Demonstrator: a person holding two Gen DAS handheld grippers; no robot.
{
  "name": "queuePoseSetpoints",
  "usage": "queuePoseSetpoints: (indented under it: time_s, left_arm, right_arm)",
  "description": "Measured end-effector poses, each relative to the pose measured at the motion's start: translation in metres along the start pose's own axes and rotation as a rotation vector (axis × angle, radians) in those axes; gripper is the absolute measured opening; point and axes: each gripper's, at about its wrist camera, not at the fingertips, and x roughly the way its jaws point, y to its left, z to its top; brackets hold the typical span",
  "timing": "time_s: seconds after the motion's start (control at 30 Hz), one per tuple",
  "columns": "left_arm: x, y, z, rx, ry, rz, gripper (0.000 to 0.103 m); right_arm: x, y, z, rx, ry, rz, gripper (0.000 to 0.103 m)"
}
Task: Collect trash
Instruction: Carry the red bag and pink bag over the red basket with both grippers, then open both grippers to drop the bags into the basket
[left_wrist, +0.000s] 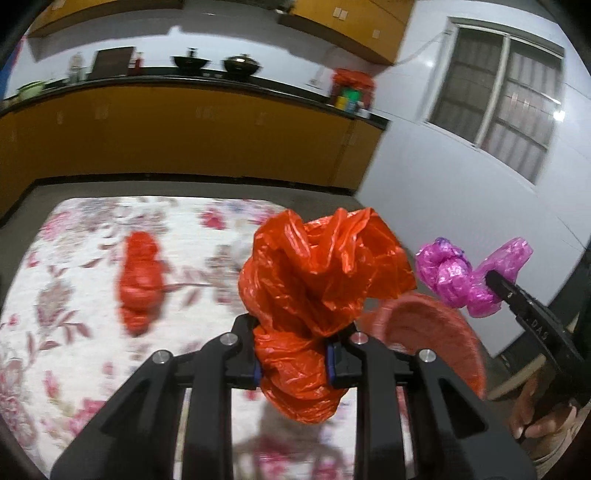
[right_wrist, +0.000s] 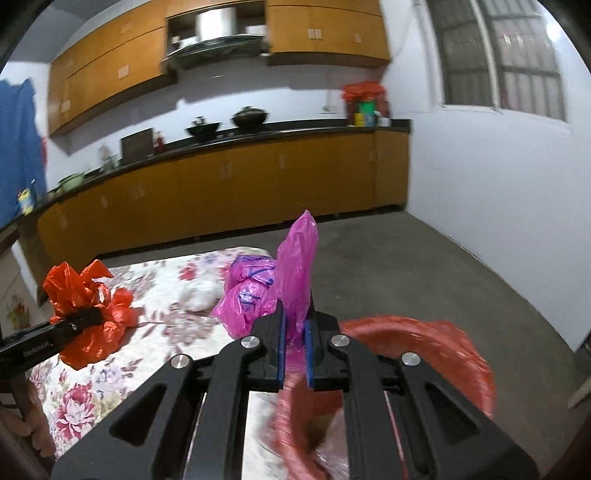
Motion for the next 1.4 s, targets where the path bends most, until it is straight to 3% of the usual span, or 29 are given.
queuePoseSetpoints:
  time_s: [0.43,1.03,1.2,1.27,1.4]
  left_arm:
    - [0.046,-0.117,-0.021,0.121,0.102,-0.214,0.024]
    - [0.096,-0.175,-0.043,0.167,0.217,-0.281,0.030]
    - [0.111,-0.172,-0.053,0.142,0.262,-0.277,0.052]
    - [0.115,-0.166,-0.056,0.132,0.277,-0.270,0.054]
    - [0.117,-0.152,-0.060,0.113,0.286,-0.246,0.058]
  right_arm:
    - [-0.037,-0.070,-0.016,0.104,-0.003,-0.116,0.009]
    - [-0.034,-0.109,-0.021,0.190,0.004,-0.132,0.009]
    - [-0.027,-0.114,-0.025,0.220,0.030,-0.099,0.028]
    - [-0.026,-0.116,-0.026,0.222,0.035,-0.091,0.045]
    - [-0.028,-0.115,-0.030,0.206,0.039,-0.103,0.048]
